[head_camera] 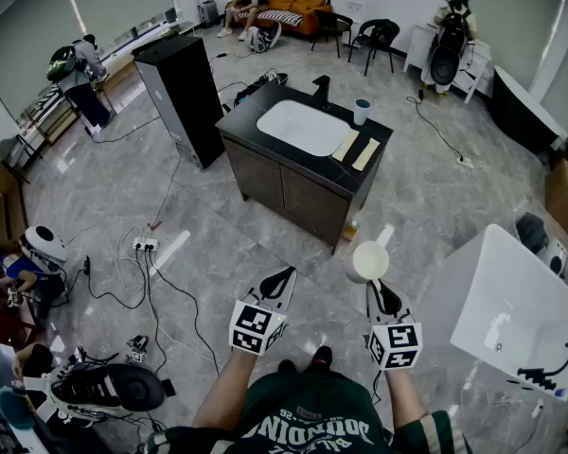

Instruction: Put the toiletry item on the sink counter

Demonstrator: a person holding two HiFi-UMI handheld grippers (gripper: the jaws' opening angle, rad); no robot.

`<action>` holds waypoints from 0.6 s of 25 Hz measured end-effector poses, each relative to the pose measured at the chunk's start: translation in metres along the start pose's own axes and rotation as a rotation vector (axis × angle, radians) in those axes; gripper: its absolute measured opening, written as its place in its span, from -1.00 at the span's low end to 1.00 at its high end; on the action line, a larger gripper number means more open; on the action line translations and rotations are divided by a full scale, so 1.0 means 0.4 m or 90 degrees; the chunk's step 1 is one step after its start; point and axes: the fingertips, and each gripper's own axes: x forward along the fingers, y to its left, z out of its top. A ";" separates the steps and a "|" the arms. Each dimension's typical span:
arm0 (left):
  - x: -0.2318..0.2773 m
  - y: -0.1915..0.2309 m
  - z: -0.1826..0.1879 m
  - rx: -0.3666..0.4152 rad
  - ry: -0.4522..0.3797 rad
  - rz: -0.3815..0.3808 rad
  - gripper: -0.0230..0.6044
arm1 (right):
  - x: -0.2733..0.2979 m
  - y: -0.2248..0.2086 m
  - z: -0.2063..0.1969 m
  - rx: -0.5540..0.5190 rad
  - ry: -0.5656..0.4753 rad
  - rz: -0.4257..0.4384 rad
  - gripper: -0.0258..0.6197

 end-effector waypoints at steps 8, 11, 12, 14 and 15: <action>0.016 -0.022 -0.003 -0.003 0.006 0.004 -0.89 | -0.008 -0.019 -0.006 -0.007 0.005 0.004 -0.69; 0.037 -0.029 -0.004 -0.004 0.009 0.004 -0.89 | -0.004 -0.031 -0.007 -0.048 0.008 -0.001 -0.69; 0.046 -0.030 -0.004 -0.004 0.010 0.004 -0.89 | 0.000 -0.034 -0.007 -0.058 0.009 0.000 -0.69; 0.068 -0.033 -0.003 -0.005 0.013 0.004 -0.89 | 0.011 -0.043 -0.006 -0.065 0.009 0.008 -0.69; 0.079 -0.034 -0.001 -0.005 0.015 0.004 -0.89 | 0.016 -0.048 -0.006 -0.065 0.010 0.011 -0.69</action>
